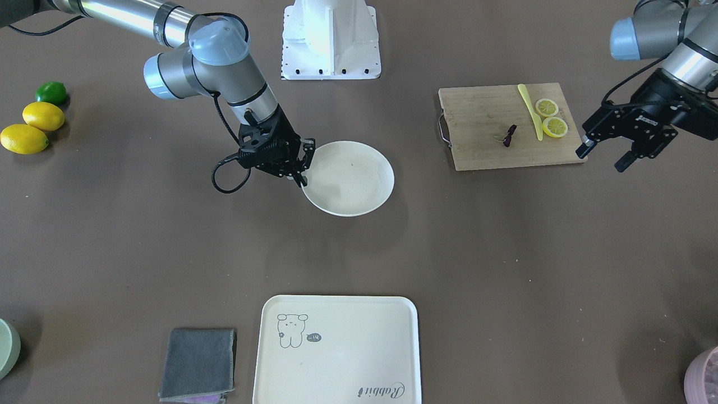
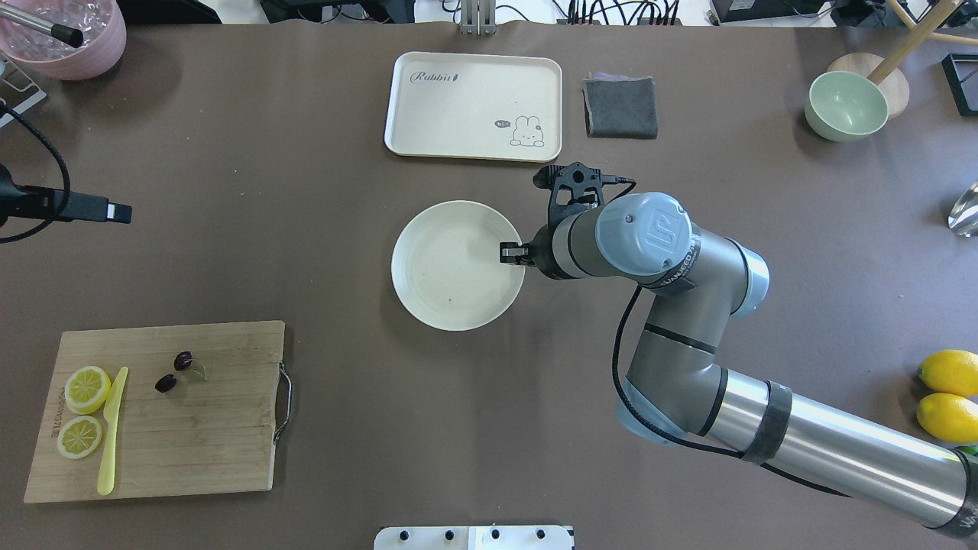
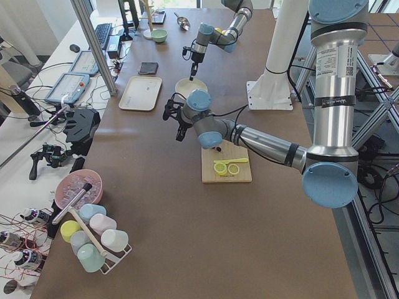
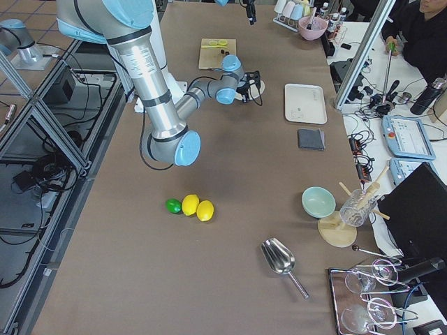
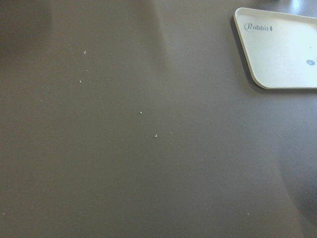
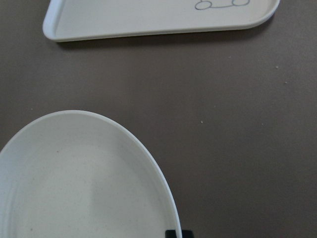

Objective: Place red cherry on plate
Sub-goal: 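Slide the white plate to table center with right gripper while left arm reaches out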

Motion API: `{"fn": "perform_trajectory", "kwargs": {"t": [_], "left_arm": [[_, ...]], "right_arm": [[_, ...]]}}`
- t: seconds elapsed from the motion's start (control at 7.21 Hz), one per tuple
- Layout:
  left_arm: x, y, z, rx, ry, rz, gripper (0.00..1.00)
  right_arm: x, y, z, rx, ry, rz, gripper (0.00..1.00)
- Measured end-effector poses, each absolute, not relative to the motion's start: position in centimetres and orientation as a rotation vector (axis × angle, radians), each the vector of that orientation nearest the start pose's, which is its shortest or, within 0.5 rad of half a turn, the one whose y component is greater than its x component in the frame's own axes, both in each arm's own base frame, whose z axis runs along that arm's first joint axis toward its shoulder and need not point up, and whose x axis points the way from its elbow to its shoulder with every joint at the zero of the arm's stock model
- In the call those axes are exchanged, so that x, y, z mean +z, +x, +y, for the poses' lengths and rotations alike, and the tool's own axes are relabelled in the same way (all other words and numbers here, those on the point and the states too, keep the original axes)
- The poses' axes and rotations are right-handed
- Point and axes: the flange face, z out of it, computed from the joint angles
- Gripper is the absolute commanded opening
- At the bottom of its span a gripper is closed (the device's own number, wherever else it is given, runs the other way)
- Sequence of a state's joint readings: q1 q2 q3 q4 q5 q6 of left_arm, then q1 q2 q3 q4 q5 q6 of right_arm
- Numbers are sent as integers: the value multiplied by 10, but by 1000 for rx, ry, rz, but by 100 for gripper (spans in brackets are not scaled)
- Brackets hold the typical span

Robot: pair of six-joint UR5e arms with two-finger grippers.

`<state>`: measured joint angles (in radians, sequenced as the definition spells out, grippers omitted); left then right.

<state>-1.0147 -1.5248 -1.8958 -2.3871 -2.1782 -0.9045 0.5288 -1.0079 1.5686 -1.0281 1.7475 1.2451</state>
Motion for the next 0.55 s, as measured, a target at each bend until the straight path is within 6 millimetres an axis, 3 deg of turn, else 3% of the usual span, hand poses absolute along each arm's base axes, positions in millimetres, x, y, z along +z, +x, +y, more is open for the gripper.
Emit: {"fn": "perform_trajectory", "kwargs": {"t": [0.42, 0.55], "left_arm": [[411, 212, -430, 67, 454, 1112, 97], [410, 221, -425, 80, 455, 1110, 97]], "right_arm": [[290, -547, -462, 90, 234, -1043, 0], [290, -551, -463, 97, 216, -1046, 76]]}}
